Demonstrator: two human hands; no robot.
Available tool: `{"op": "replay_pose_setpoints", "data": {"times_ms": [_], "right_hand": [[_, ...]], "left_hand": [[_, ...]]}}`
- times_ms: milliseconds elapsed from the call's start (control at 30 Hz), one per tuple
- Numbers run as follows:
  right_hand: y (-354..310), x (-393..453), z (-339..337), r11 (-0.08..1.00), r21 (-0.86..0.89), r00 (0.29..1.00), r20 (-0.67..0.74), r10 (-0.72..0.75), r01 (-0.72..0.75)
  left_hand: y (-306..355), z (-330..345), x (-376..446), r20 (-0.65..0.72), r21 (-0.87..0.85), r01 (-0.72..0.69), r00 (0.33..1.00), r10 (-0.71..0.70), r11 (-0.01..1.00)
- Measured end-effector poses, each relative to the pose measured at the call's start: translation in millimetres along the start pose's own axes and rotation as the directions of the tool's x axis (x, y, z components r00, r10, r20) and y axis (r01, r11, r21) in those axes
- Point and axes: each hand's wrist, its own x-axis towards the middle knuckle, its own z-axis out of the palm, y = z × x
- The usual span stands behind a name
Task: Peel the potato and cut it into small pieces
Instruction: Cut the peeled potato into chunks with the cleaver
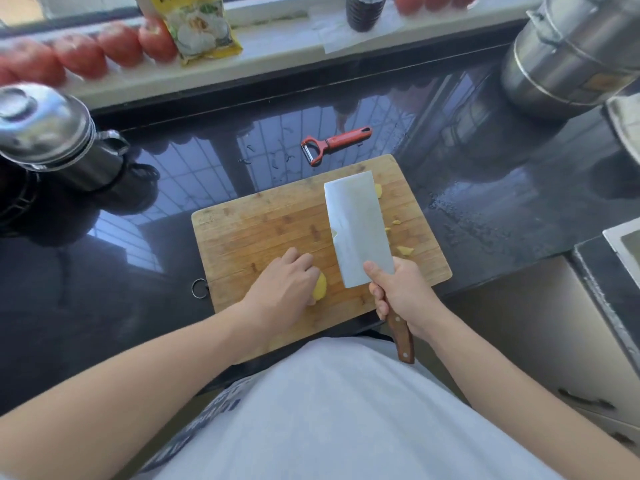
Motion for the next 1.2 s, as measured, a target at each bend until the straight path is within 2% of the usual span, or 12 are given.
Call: {"op": "replay_pose_setpoints", "data": {"times_ms": [100, 200, 367, 467, 533, 667, 733, 833, 900, 1100, 1200], "right_hand": [[-3.8, 0.7, 0.5, 1.0, -0.01, 1.0, 0.01, -0.023, 0.023], [-4.7, 3.0, 1.0, 0.998, -0.044, 0.999, 0.018, -0.038, 0.039], [-6.7, 7.5, 8.6, 0.995, -0.089, 0.999, 0.024, -0.031, 0.033], [-6.2, 10.0, 13.7, 0.993, -0.107, 0.999, 0.027, -0.036, 0.039], [-5.6, 10.5, 17.1, 0.993, -0.112, 0.999, 0.028, -0.028, 0.031], [-5.4, 10.2, 19.3, 0.991, -0.131, 0.999, 0.033, -0.027, 0.032], [-4.8, 10.7, 18.8, 0.982, -0.181, 0.999, 0.016, -0.047, 0.049], [-1.9, 13.6, 17.6, 0.973, -0.218, 0.997, -0.009, -0.081, 0.077], [0.4, 16.3, 20.0, 0.968, -0.231, 0.996, 0.015, -0.093, 0.094], [-10.5, 30.5, 35.1, 0.937, -0.321, 0.989, 0.101, -0.112, 0.138], [-20.5, 37.3, 35.1, 0.884, -0.435, 0.983, 0.136, -0.126, 0.174]], "left_hand": [[-4.4, -0.7, -4.7, -0.087, -0.096, 0.213, 0.971, -0.222, 0.972], [1.0, -4.4, -4.0, -0.02, -0.301, 0.428, 0.891, -0.454, 0.852], [11.7, -1.7, 0.9, 0.032, -0.355, 0.546, 0.819, -0.573, 0.759], [17.7, -3.4, 4.8, 0.002, -0.338, 0.607, 0.765, -0.644, 0.719], [23.1, -5.1, 8.4, -0.035, -0.279, 0.62, 0.757, -0.653, 0.733], [26.3, -4.8, 11.3, -0.079, -0.195, 0.581, 0.794, -0.603, 0.79], [20.2, -2.3, 6.9, -0.075, -0.306, 0.567, 0.787, -0.613, 0.765], [9.7, 5.6, -2.8, -0.056, -0.553, 0.512, 0.765, -0.642, 0.657], [7.7, 9.1, -7.2, -0.079, -0.637, 0.473, 0.746, -0.661, 0.609], [7.2, 12.8, -7.3, -0.114, -0.64, 0.455, 0.741, -0.662, 0.619], [7.2, 15.9, -8.6, -0.13, -0.642, 0.442, 0.743, -0.657, 0.627]]}}
